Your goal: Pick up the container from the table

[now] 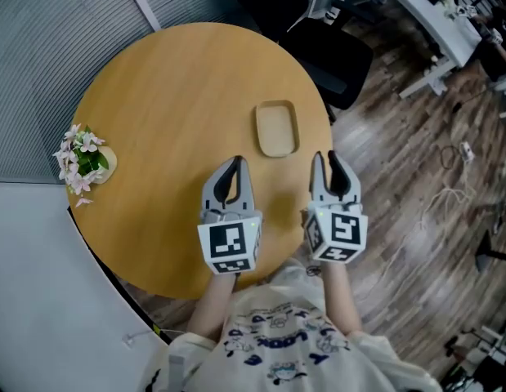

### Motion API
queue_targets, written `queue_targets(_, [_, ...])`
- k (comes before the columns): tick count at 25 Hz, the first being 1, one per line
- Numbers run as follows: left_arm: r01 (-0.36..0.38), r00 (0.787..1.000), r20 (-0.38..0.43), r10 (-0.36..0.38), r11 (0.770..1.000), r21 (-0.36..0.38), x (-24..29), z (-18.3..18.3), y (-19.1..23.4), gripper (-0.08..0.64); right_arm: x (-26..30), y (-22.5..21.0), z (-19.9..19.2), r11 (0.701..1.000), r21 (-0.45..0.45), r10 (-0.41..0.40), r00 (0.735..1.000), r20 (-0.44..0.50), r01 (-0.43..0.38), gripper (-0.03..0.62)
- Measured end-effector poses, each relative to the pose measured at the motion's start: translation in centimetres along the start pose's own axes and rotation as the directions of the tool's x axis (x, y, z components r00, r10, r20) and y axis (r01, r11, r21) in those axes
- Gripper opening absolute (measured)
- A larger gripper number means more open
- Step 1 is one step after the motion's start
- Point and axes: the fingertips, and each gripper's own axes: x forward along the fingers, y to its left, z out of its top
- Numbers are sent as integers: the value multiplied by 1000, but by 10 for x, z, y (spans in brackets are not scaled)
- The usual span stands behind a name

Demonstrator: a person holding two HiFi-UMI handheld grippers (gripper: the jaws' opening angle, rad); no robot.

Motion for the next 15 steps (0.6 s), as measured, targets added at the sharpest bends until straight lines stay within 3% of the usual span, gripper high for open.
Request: queue_targets(15, [-49, 986, -160, 42, 998, -41, 69, -69, 23, 3, 89, -10, -69, 998, 9, 70, 984, -161, -69, 83])
